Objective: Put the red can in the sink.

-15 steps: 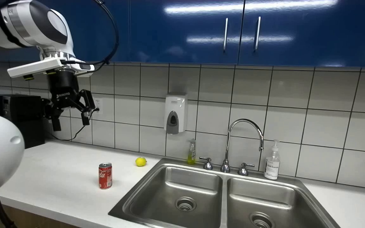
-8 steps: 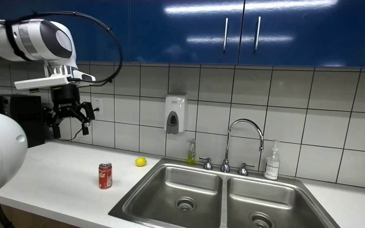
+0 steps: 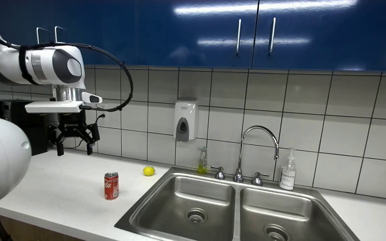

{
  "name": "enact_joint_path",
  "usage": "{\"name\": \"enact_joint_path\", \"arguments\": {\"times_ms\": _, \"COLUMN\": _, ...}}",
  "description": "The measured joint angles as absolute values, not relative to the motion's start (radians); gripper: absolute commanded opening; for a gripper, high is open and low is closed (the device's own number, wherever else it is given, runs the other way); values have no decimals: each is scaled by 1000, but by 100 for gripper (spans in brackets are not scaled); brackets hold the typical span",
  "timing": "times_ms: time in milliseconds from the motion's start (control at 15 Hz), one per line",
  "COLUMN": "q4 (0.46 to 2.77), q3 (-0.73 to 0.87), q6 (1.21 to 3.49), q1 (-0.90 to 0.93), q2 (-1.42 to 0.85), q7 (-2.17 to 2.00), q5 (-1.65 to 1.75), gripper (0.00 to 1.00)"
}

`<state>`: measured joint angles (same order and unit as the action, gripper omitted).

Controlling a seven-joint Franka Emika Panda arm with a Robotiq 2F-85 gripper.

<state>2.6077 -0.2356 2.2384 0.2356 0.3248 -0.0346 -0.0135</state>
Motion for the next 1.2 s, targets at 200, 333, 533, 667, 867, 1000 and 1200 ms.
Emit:
{"name": "enact_joint_path", "arguments": {"times_ms": 200, "q4": 2607, "q3": -228, "q6": 2322, "q1": 236, "q2": 248, "q7": -16, "q5": -11, "gripper": 100}}
{"name": "enact_joint_path", "arguments": {"times_ms": 333, "q4": 2600, "q3": -226, "q6": 2377, "q1": 235, "q2": 188, "q7": -15, "q5": 1, "gripper": 100}}
{"name": "enact_joint_path", "arguments": {"times_ms": 533, "q4": 2571, "q3": -222, "q6": 2445, "q1": 231, "q2": 95, "q7": -15, "q5": 37, "gripper": 100}}
{"name": "enact_joint_path", "arguments": {"times_ms": 667, "q4": 2544, "q3": -217, "q6": 2476, "q1": 227, "q2": 37, "q7": -15, "q5": 68, "gripper": 100}}
{"name": "enact_joint_path", "arguments": {"times_ms": 867, "q4": 2501, "q3": -199, "q6": 2508, "q1": 223, "q2": -37, "q7": -16, "q5": 118, "gripper": 100}}
{"name": "enact_joint_path", "arguments": {"times_ms": 1000, "q4": 2474, "q3": -182, "q6": 2519, "q1": 222, "q2": -79, "q7": -17, "q5": 145, "gripper": 100}}
{"name": "enact_joint_path", "arguments": {"times_ms": 1200, "q4": 2435, "q3": -161, "q6": 2530, "q1": 221, "q2": -130, "q7": -17, "q5": 169, "gripper": 100}}
